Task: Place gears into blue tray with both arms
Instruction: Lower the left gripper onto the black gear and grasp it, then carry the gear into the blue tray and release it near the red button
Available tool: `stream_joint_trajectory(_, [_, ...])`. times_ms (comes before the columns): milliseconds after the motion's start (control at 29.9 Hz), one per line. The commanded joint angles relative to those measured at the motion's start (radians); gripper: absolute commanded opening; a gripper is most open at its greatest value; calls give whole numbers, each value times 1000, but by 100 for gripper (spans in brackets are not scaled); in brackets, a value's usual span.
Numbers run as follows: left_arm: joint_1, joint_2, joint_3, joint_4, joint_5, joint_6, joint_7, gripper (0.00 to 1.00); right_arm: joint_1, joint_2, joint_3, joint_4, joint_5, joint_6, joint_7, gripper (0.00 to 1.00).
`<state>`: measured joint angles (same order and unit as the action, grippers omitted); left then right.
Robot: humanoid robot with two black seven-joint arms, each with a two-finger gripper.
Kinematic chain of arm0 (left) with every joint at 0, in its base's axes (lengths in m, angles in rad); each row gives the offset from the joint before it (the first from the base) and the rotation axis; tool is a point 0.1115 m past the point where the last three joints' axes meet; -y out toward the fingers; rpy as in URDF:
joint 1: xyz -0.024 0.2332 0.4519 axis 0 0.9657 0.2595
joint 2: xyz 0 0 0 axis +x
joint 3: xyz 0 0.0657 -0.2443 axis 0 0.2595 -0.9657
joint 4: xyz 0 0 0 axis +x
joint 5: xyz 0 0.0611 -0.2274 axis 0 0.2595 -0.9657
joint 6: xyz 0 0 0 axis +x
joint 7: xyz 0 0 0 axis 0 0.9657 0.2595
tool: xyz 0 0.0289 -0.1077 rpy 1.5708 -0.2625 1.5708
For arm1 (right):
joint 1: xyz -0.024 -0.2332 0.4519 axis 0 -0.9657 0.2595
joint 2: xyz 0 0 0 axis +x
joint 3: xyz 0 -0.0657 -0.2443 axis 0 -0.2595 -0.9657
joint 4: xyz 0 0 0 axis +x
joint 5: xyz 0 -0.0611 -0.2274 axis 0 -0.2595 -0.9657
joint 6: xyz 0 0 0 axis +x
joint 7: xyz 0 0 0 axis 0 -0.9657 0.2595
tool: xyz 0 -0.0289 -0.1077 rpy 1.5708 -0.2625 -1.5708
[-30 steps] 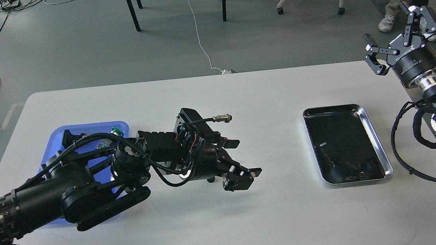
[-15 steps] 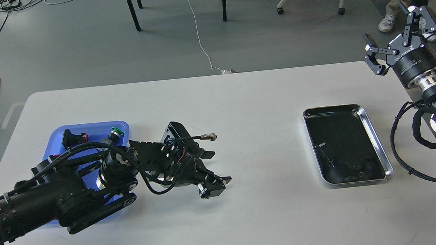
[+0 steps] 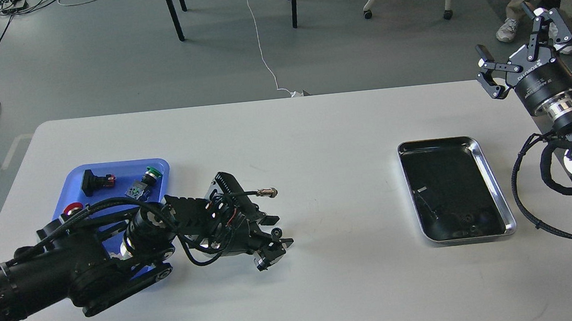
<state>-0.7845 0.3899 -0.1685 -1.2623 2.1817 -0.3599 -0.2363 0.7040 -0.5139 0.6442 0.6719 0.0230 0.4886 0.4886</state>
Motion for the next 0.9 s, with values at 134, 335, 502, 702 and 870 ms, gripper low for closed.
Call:
stream_joint_trajectory(134, [4, 7, 0, 1, 0, 2, 0, 50, 0, 0, -1, 0, 0, 0, 0, 99])
stream_joint_trajectory(335, [8, 6, 0, 18, 0, 7, 0, 43, 0, 0, -1, 0, 0, 0, 0, 99])
stream_joint_trajectory(502, [8, 6, 0, 27, 0, 12, 0, 40, 0, 0, -1, 0, 0, 0, 0, 99])
stream_joint_trajectory(702, [10, 6, 0, 49, 0, 13, 0, 36, 0, 0, -1, 0, 0, 0, 0, 99])
stream_joint_trajectory(870, [10, 7, -2, 49, 0, 13, 0, 30, 0, 0, -1, -2, 0, 0, 0, 99])
